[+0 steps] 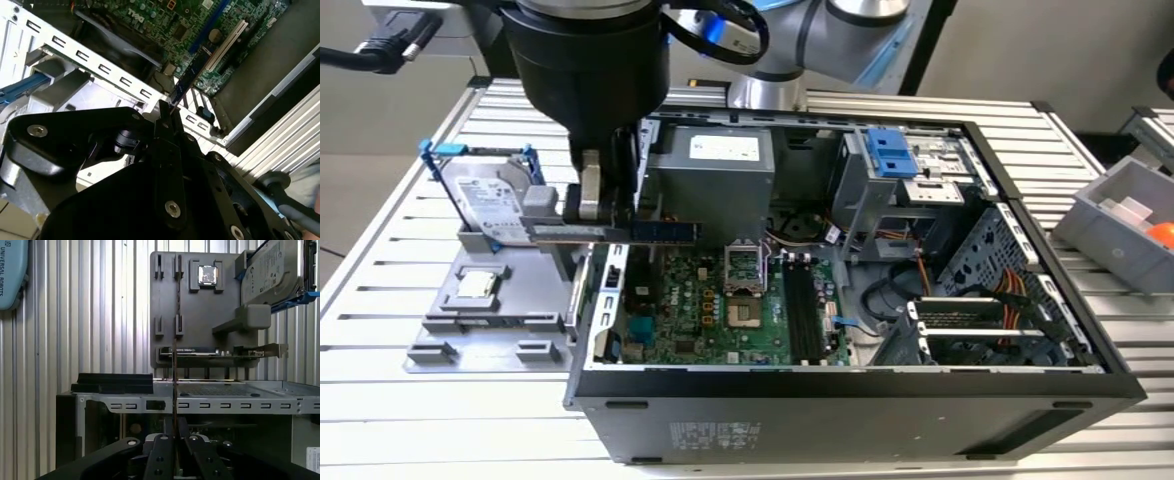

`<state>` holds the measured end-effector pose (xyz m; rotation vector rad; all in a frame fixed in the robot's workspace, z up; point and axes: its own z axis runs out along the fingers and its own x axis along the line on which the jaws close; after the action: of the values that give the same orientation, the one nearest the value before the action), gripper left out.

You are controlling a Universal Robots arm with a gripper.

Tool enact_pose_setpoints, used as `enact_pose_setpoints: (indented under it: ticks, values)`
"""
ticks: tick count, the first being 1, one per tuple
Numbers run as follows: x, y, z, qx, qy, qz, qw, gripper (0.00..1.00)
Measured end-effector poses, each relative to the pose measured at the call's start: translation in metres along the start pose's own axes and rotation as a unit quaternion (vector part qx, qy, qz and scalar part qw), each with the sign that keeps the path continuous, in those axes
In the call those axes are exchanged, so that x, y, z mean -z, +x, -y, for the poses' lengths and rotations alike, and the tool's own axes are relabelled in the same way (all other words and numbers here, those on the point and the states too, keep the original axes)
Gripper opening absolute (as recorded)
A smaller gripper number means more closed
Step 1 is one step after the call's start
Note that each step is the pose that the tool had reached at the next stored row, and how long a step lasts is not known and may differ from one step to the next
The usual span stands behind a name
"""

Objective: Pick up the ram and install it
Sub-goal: 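Pick up the ram and move it above insertion slot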

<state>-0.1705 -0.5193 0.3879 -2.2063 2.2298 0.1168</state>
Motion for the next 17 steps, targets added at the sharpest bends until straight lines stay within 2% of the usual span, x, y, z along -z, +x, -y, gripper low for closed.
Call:
enact_pose_setpoints:
  ticks: [11,17]
  values:
    - [0.001,-0.0003,0.0163,0.0,-0.0001,-0.0001,1.0,0.0]
    - [0.001,-0.0003,0.0168,0.0,-0.0001,-0.0001,1.0,0.0]
